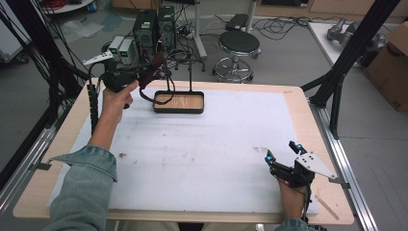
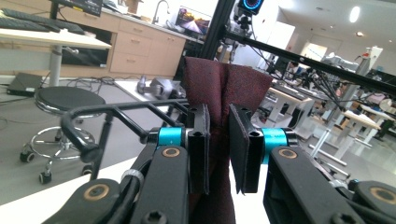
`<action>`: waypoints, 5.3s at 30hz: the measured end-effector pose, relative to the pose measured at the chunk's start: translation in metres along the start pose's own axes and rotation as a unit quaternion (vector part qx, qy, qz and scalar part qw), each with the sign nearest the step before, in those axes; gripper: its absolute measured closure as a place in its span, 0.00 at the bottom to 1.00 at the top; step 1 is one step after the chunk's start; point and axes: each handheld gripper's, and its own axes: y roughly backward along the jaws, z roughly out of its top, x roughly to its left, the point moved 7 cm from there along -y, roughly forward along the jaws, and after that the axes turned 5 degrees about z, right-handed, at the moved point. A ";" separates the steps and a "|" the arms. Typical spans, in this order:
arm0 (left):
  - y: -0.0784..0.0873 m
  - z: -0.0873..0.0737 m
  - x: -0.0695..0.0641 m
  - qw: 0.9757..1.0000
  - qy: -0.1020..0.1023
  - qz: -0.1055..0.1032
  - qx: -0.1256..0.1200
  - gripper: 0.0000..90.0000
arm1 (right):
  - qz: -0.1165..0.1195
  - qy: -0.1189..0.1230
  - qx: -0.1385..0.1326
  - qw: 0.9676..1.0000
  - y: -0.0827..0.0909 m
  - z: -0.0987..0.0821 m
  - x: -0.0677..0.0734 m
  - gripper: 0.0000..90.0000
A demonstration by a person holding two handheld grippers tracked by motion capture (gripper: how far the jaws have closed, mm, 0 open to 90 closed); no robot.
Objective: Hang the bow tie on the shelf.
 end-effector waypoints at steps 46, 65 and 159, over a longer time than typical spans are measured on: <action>-0.003 -0.024 0.078 0.989 0.077 0.128 0.015 0.85 | 0.005 0.004 0.002 1.000 -0.001 0.000 0.001 0.13; 0.012 -0.016 0.070 0.989 0.042 0.140 0.029 0.70 | 0.004 0.003 0.001 1.000 -0.001 0.000 0.001 0.13; 0.184 -0.136 -0.057 0.958 -0.150 0.232 0.077 0.18 | -0.003 0.005 0.003 1.000 -0.003 0.000 0.000 0.13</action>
